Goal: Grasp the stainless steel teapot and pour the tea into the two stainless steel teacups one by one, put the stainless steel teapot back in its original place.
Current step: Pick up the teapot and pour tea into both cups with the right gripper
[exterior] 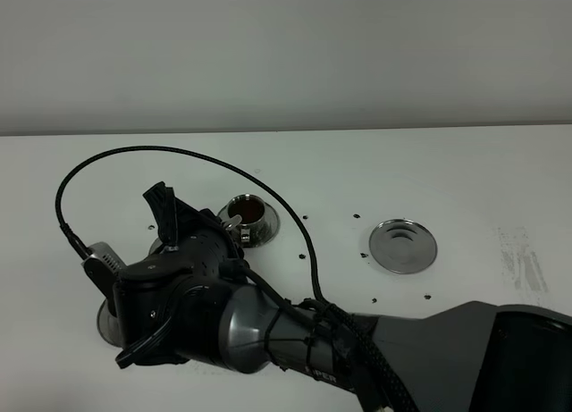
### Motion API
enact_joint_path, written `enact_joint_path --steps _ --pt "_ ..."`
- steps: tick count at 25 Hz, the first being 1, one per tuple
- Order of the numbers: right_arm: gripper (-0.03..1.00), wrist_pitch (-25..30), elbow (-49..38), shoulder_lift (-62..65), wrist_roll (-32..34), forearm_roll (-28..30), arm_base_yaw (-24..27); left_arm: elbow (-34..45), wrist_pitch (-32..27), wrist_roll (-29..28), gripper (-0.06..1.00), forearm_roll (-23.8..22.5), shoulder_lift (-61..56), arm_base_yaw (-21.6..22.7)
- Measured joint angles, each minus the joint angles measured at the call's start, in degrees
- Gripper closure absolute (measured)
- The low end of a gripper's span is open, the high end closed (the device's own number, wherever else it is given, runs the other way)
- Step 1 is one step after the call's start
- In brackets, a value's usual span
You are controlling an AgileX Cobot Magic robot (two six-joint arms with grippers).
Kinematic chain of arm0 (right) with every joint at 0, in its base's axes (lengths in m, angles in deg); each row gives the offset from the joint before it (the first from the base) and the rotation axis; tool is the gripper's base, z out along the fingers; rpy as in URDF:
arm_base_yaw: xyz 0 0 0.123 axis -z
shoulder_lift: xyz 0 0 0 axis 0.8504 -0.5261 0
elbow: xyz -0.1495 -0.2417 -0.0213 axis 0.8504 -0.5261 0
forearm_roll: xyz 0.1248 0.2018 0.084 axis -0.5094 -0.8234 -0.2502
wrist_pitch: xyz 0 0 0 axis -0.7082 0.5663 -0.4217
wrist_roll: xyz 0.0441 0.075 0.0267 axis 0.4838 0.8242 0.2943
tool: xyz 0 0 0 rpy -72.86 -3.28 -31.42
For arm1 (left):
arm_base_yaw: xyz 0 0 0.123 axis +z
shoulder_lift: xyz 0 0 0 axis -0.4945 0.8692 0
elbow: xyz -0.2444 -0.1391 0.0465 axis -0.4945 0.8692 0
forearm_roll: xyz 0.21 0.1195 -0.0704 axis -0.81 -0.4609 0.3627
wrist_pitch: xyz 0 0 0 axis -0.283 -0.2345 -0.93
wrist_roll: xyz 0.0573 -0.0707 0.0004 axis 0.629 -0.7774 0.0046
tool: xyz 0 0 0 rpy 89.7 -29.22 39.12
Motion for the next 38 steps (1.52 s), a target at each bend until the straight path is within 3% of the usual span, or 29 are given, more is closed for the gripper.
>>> enact_joint_path --steps 38 --pt "0.79 0.60 0.00 -1.03 0.19 4.51 0.00 0.00 0.00 0.05 0.64 0.00 0.00 0.00"
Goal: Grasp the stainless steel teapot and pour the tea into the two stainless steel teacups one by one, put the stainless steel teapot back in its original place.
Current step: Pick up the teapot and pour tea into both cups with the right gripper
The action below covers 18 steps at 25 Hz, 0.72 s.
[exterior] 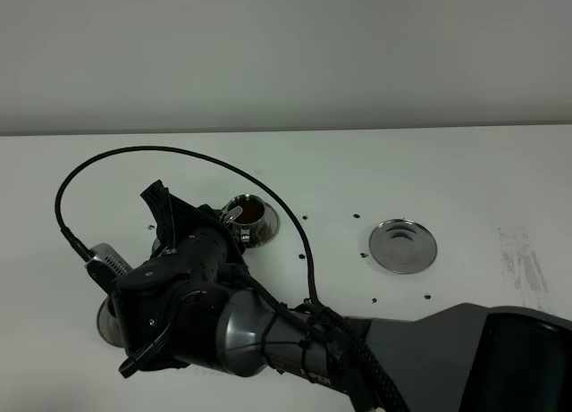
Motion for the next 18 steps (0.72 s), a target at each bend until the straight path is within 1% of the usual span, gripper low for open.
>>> enact_joint_path --steps 5,12,18 --pt "0.79 0.00 0.00 0.00 -0.06 0.34 0.00 0.00 0.00 0.00 0.64 0.00 0.00 0.00" --pt "0.79 0.29 0.00 0.00 -0.09 2.70 0.00 0.00 0.00 0.00 0.64 0.00 0.00 0.00" --pt "0.79 0.52 0.00 0.00 -0.27 2.91 0.00 0.00 0.00 0.00 0.64 0.00 0.00 0.00"
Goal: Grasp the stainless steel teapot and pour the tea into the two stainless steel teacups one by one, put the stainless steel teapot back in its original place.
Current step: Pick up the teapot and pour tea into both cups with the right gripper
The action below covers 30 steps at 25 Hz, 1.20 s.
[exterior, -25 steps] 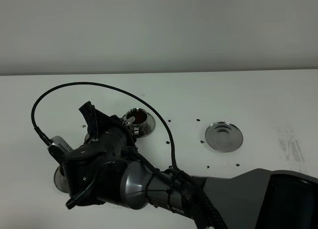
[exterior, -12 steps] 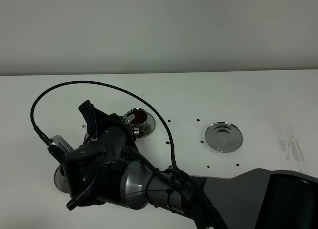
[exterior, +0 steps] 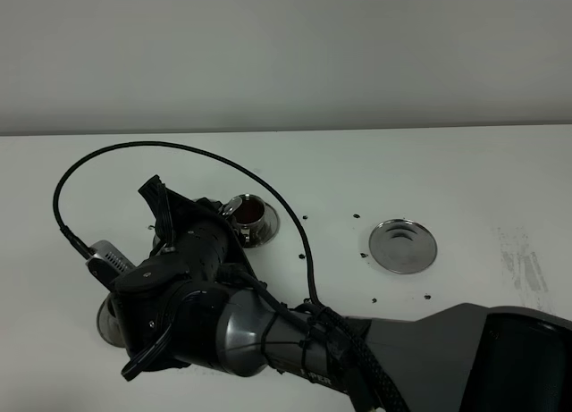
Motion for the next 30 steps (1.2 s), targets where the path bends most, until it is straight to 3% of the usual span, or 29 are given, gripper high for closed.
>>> enact_joint_path --steps 30 --pt "0.79 0.01 0.00 0.00 -1.06 0.17 0.00 0.00 0.00 -0.07 0.64 0.00 0.00 0.00"
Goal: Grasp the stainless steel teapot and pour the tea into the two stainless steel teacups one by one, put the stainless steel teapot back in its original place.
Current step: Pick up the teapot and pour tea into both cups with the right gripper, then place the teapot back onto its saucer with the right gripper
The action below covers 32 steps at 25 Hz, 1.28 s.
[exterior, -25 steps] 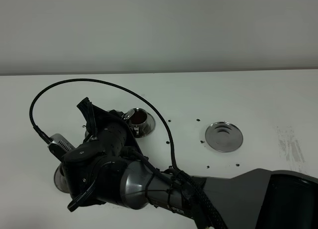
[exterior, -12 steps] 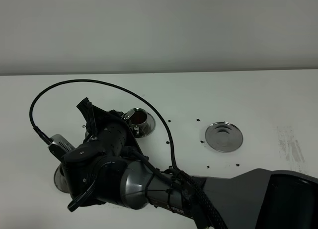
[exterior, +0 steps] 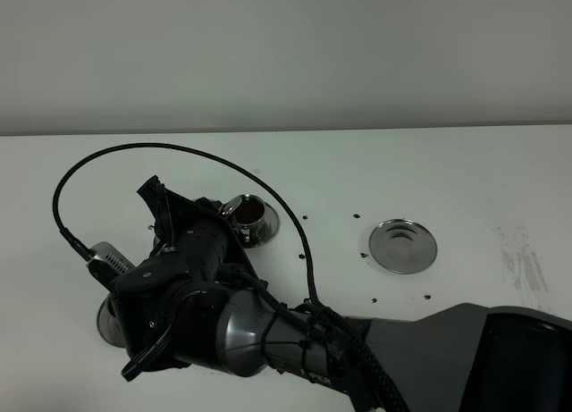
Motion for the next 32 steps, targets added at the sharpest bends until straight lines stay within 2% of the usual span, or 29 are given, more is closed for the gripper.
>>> enact_joint_path --steps 6,15,19,23,26,30,32 --pt "0.79 0.28 0.00 0.00 1.58 -1.47 0.00 0.00 0.00 0.00 0.64 0.00 0.00 0.00" --pt "0.79 0.39 0.00 0.19 3.50 -9.32 0.00 0.00 0.00 0.05 0.64 0.00 0.00 0.00" --pt "0.79 0.21 0.00 3.31 3.74 -15.11 0.37 0.00 0.00 0.05 0.64 0.00 0.00 0.00" --pt "0.79 0.59 0.00 9.39 5.90 -23.66 1.83 0.00 0.00 0.05 0.64 0.00 0.00 0.00" --pt "0.79 1.33 0.00 13.24 9.99 -32.25 3.30 0.00 0.00 0.05 0.64 0.00 0.00 0.00" --pt "0.79 1.93 -0.25 16.81 18.46 -46.09 5.52 0.00 0.00 0.05 0.64 0.00 0.00 0.00" --pt "0.79 0.40 -2.22 18.58 20.79 -52.85 7.18 0.00 0.00 0.05 0.64 0.00 0.00 0.00"
